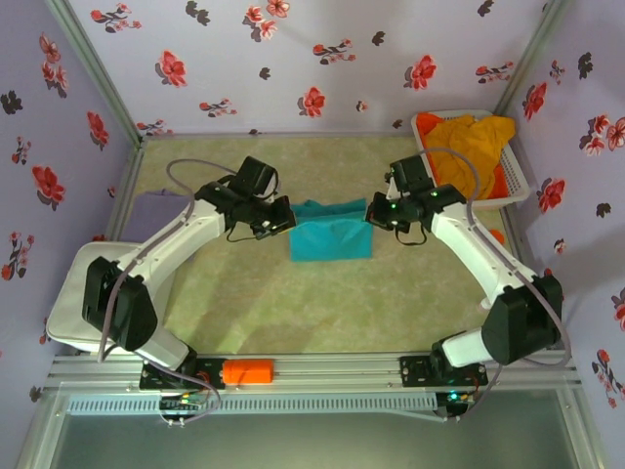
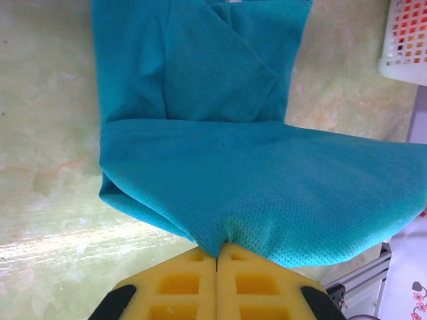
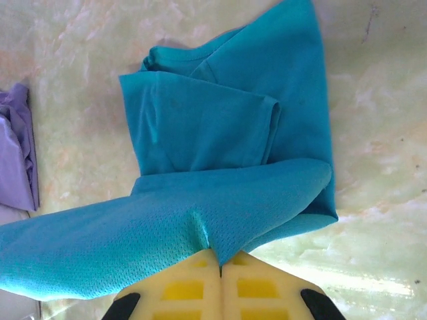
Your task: Fold and stack the t-shirts
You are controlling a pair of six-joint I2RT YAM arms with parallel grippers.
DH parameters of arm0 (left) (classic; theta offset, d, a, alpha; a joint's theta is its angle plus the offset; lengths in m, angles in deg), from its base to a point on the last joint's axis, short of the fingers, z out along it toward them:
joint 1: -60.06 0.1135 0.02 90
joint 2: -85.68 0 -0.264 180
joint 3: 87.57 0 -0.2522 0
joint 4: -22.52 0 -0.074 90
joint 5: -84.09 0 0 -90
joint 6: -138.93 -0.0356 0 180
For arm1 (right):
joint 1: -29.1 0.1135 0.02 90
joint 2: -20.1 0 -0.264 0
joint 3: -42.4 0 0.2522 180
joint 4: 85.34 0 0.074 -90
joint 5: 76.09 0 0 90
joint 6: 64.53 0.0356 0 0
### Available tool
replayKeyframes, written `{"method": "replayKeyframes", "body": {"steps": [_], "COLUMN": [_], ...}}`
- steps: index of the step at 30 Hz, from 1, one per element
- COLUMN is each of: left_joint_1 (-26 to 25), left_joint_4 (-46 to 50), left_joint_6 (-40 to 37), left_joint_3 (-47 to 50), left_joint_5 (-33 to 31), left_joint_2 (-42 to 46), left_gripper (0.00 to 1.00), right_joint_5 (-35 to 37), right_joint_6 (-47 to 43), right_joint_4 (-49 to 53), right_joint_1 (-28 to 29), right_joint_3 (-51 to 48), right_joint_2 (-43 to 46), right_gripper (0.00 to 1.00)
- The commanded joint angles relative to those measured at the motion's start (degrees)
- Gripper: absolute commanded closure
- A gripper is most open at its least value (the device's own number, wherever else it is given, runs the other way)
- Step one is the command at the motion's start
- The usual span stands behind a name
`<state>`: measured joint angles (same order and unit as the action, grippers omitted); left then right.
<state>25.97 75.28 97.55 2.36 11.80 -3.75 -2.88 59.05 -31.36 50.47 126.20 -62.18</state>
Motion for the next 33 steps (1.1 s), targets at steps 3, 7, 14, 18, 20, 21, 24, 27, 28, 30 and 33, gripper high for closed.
{"method": "replayKeyframes", "body": {"steps": [3, 7, 14, 18, 20, 21, 24, 27, 28, 30, 33], "left_joint_1": [2.30, 3.06, 2.65, 1.64, 0.53, -0.03, -2.09, -4.51, -5.70, -8.10, -12.21], "left_joint_4": [-1.30, -0.83, -1.03, -2.04, -2.73, -3.30, -5.93, -7.99, -8.40, -8.73, -8.97], "left_joint_6": [-3.23, -3.89, -4.14, -4.18, -3.40, -2.84, 0.09, 3.43, 4.52, 6.51, 9.79], "left_joint_3": [-3.67, -6.43, -6.88, -3.10, -0.14, 1.35, 7.33, 12.62, 14.36, 16.31, 17.43], "left_joint_5": [2.83, 3.67, 4.95, 5.93, 6.08, 6.10, 6.06, 5.46, 4.83, 3.21, 0.80], "left_joint_2": [-3.73, -6.37, -5.85, -2.90, -0.63, 0.53, 4.47, 8.30, 9.66, 12.15, 15.06], "left_gripper": [1.00, 1.00, 1.00, 1.00, 1.00, 1.00, 1.00, 1.00, 1.00, 1.00, 1.00], "right_joint_5": [-1.91, -2.86, -4.32, -5.57, -5.60, -5.74, -5.61, -5.68, -5.70, -5.78, -5.23], "right_joint_6": [-2.88, -4.00, -5.19, -4.80, -4.82, -4.89, -4.55, -4.04, -3.64, -3.06, -2.51], "right_joint_4": [-1.93, -1.48, -0.41, -0.76, -0.51, -0.37, 0.09, 1.10, 1.48, 2.56, 5.23], "right_joint_1": [-2.14, -3.43, -3.78, -3.69, -3.70, -3.68, -3.53, -3.09, -2.91, -2.41, -1.47], "right_joint_3": [3.95, 6.63, 7.27, 3.28, 0.56, -0.73, -5.20, -9.80, -11.43, -14.07, -16.65], "right_joint_2": [-4.12, -7.07, -6.73, -2.92, -0.09, 0.97, 6.03, 10.70, 12.40, 15.38, 19.99], "right_gripper": [1.00, 1.00, 1.00, 1.00, 1.00, 1.00, 1.00, 1.00, 1.00, 1.00, 1.00]}}
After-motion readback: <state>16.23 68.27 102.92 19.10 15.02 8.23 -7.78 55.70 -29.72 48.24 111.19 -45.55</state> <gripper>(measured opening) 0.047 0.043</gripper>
